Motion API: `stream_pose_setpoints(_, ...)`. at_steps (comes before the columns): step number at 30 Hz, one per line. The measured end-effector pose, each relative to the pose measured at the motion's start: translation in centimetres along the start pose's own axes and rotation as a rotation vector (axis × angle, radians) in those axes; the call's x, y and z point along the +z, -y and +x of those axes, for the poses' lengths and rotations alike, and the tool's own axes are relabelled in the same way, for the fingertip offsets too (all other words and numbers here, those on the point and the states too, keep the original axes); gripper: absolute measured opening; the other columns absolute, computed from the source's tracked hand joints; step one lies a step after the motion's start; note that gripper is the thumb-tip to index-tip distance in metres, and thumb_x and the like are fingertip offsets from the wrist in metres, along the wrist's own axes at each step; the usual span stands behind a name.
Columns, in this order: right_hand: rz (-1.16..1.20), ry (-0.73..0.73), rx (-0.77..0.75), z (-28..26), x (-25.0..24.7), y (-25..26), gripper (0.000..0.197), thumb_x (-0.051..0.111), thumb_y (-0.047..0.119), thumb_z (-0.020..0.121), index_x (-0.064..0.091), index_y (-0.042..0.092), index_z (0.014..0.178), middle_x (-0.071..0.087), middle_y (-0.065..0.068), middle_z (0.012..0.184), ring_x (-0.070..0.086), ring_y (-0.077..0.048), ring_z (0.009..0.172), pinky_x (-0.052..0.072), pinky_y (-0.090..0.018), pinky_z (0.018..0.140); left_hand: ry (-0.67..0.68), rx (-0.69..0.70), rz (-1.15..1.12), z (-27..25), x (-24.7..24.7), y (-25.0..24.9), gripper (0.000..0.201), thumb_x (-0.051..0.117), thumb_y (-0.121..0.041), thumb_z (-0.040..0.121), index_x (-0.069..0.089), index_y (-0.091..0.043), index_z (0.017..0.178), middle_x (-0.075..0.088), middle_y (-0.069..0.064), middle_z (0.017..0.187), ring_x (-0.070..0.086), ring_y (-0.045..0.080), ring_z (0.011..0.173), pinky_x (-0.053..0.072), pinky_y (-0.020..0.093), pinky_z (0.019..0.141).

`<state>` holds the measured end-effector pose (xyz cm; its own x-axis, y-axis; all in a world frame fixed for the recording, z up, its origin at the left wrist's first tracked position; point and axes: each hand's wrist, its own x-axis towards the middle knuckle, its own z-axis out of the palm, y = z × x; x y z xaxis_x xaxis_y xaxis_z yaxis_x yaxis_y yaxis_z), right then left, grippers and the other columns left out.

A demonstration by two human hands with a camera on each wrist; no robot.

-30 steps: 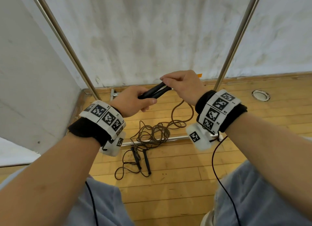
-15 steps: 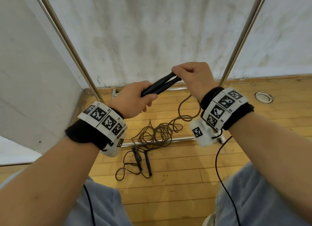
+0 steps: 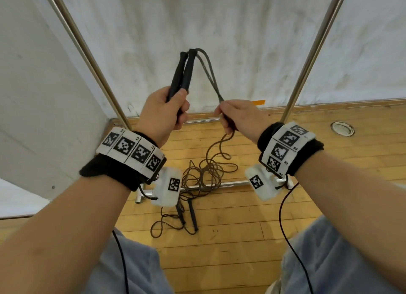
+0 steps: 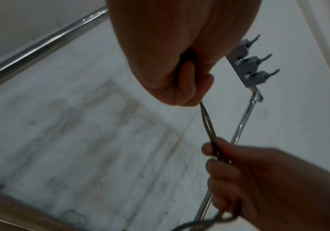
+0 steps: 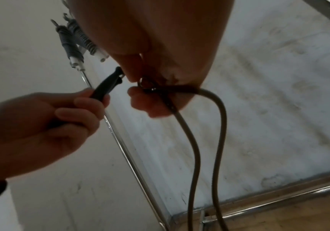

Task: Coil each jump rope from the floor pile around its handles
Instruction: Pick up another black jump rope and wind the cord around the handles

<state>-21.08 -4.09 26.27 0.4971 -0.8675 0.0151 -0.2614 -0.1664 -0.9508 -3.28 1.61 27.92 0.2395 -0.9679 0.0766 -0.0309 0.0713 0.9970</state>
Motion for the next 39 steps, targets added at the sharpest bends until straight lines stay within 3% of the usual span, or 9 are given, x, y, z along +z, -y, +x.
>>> stream_pose_setpoints(3,-0.072,0.029,-0.026,-0.2,0.7,0.3,0.032,0.035,0.022,0.101,0.06,0.016,0.081,0.046,0.01,0.049,0.046,-0.009,0.05,0.044,-0.019,0.057,-0.012,-0.045,-0.02,0.0,0.3,0.3,0.007,0.058,-0.019,0.094,0.057,-0.012,0.092,0.049,-0.005,0.061,0.043,0.009,0.047,0.034,0.017,0.04)
stream_pose_setpoints(6,0.015,0.027,-0.014,-0.4,1.3,0.4,0.031,0.034,0.019,0.101,0.061,0.016,0.085,0.045,0.006,0.055,0.041,-0.007,0.05,0.038,-0.016,0.052,-0.043,-0.077,-0.048,0.1,0.4,0.6,0.008,0.063,-0.016,0.09,0.058,-0.01,0.087,0.049,-0.004,0.059,0.043,0.01,0.046,0.034,0.018,0.039)
stream_pose_setpoints(12,-0.1,0.044,-0.1,-1.4,2.0,0.5,0.037,0.043,0.029,0.098,0.063,0.016,0.07,0.054,0.007,0.052,0.052,-0.01,0.053,0.048,-0.024,0.062,-0.148,-0.096,-0.136,0.1,1.4,0.6,0.005,0.055,-0.022,0.097,0.055,-0.017,0.096,0.069,0.003,0.073,0.069,0.017,0.062,0.053,0.022,0.053)
stream_pose_setpoints(17,-0.192,0.167,-0.08,-2.1,3.8,0.2,0.028,0.038,0.014,0.099,0.056,0.02,0.078,0.048,0.005,0.058,0.048,-0.006,0.053,0.044,-0.019,0.057,-0.069,-0.201,-0.283,-0.1,2.3,-0.1,0.012,0.041,-0.026,0.102,0.048,-0.017,0.105,0.074,0.011,0.078,0.072,0.024,0.07,0.057,0.03,0.055)
stream_pose_setpoints(23,-0.396,0.195,-0.104,-2.4,5.2,-0.5,0.036,0.038,0.024,0.1,0.051,0.025,0.067,0.048,0.005,0.06,0.043,-0.007,0.052,0.033,-0.02,0.051,-0.031,-0.267,-0.362,-0.1,2.6,-0.1,0.017,0.038,-0.029,0.103,0.048,-0.014,0.104,0.074,0.013,0.084,0.072,0.027,0.08,0.058,0.04,0.08)
stream_pose_setpoints(28,-0.45,0.199,-0.125,-2.8,5.7,-0.8,0.038,0.038,0.029,0.099,0.048,0.023,0.063,0.049,0.005,0.057,0.045,-0.01,0.053,0.033,-0.025,0.054,-0.037,-0.297,-0.421,-0.3,2.4,0.1,0.019,0.039,-0.027,0.103,0.048,-0.011,0.106,0.074,0.012,0.08,0.072,0.024,0.069,0.06,0.036,0.067)
stream_pose_setpoints(31,-0.434,0.22,-0.114,-2.7,5.6,-0.8,0.042,0.036,0.037,0.099,0.046,0.022,0.061,0.048,0.004,0.056,0.044,-0.013,0.052,0.036,-0.029,0.056,-0.098,-0.301,-0.469,0.0,2.1,0.0,0.018,0.042,-0.026,0.102,0.05,-0.01,0.104,0.062,0.003,0.062,0.058,0.016,0.048,0.054,0.029,0.054)
stream_pose_setpoints(35,-0.379,0.249,-0.068,-2.9,5.7,-1.2,0.046,0.035,0.048,0.096,0.043,0.019,0.061,0.04,0.004,0.055,0.037,-0.015,0.051,0.035,-0.031,0.054,-0.188,-0.269,-0.478,0.6,1.5,-0.1,0.013,0.043,-0.025,0.102,0.048,-0.013,0.101,0.05,-0.001,0.06,0.044,0.012,0.044,0.047,0.025,0.048)
stream_pose_setpoints(39,-0.4,0.218,-0.089,-3.1,5.5,-1.5,0.033,0.04,0.039,0.097,0.056,0.017,0.078,0.043,0.008,0.058,0.041,-0.011,0.053,0.036,-0.026,0.053,-0.292,-0.228,-0.375,1.4,0.6,-0.2,0.011,0.042,-0.023,0.102,0.048,-0.016,0.096,0.045,-0.003,0.061,0.037,0.009,0.043,0.039,0.021,0.044)
